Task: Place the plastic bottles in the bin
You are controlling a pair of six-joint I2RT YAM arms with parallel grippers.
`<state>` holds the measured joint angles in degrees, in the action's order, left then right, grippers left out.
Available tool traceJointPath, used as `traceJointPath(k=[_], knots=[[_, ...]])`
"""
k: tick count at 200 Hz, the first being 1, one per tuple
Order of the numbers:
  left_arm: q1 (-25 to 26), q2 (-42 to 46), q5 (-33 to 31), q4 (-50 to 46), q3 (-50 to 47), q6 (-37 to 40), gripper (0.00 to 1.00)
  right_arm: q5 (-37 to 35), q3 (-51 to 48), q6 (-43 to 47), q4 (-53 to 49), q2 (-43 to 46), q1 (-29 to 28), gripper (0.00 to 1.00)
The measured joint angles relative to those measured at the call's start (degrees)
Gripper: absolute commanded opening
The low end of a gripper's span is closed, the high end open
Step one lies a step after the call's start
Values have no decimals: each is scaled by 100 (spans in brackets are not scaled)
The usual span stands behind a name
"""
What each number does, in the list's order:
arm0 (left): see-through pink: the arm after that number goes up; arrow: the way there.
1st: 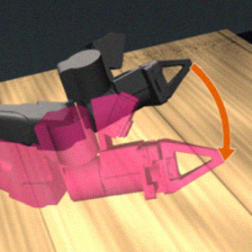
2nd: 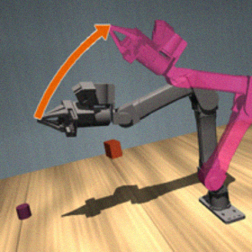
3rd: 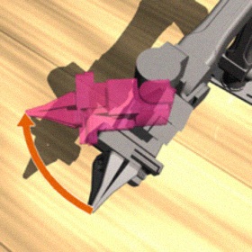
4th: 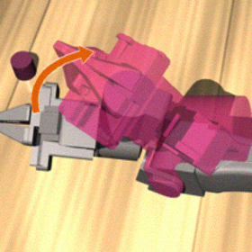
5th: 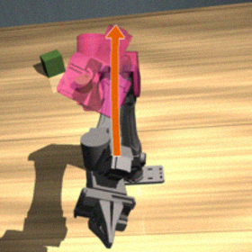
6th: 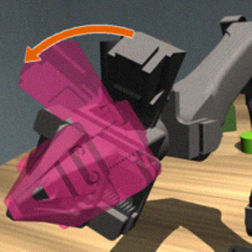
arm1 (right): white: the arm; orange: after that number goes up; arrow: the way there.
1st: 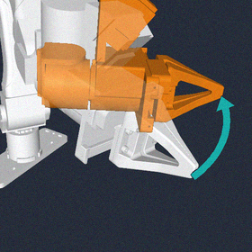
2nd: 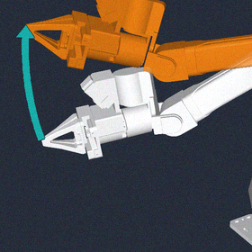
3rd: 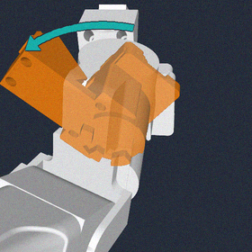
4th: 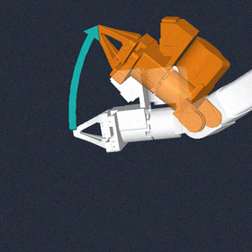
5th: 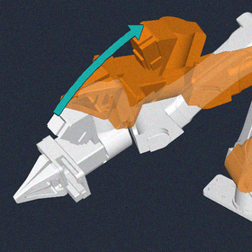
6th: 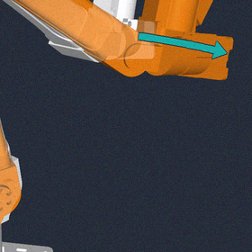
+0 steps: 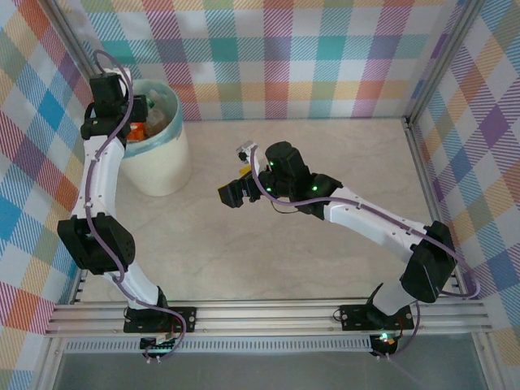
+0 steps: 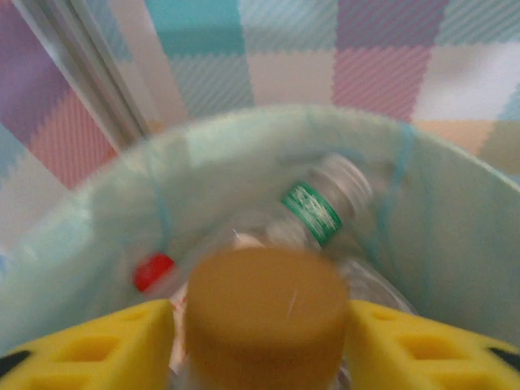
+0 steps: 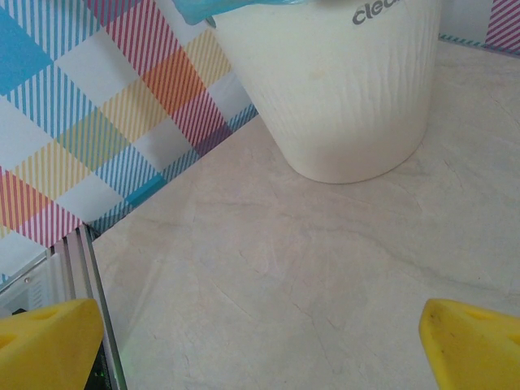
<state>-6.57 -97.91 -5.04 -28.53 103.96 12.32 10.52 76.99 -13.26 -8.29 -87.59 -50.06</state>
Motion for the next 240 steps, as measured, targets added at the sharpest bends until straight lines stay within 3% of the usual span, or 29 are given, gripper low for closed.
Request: traceJointPath(k=[34,84,131,163,208,240], knots=[[0,-55,579,-651,111,-273,79,0,0,0,0,-2,0,100],[0,-28,1294,-802,496,-678,76,-7,-15,-24,0,-2,0,100],[11,188,1333,-966,428,-1132,74,-205,-15,-109,-79,-2,2,100],[321,1884,975,-107,-1373,-1440,74,-501,-17,-81,-127,11,212,100],[1829,5294,437,1917,-4924,-1150,74,-1335,-540,0,-127,763,1412,100],[2221,6048,-258,2879,-6961,-1174,74,-2330,-1626,227,269,1714,2332,99]])
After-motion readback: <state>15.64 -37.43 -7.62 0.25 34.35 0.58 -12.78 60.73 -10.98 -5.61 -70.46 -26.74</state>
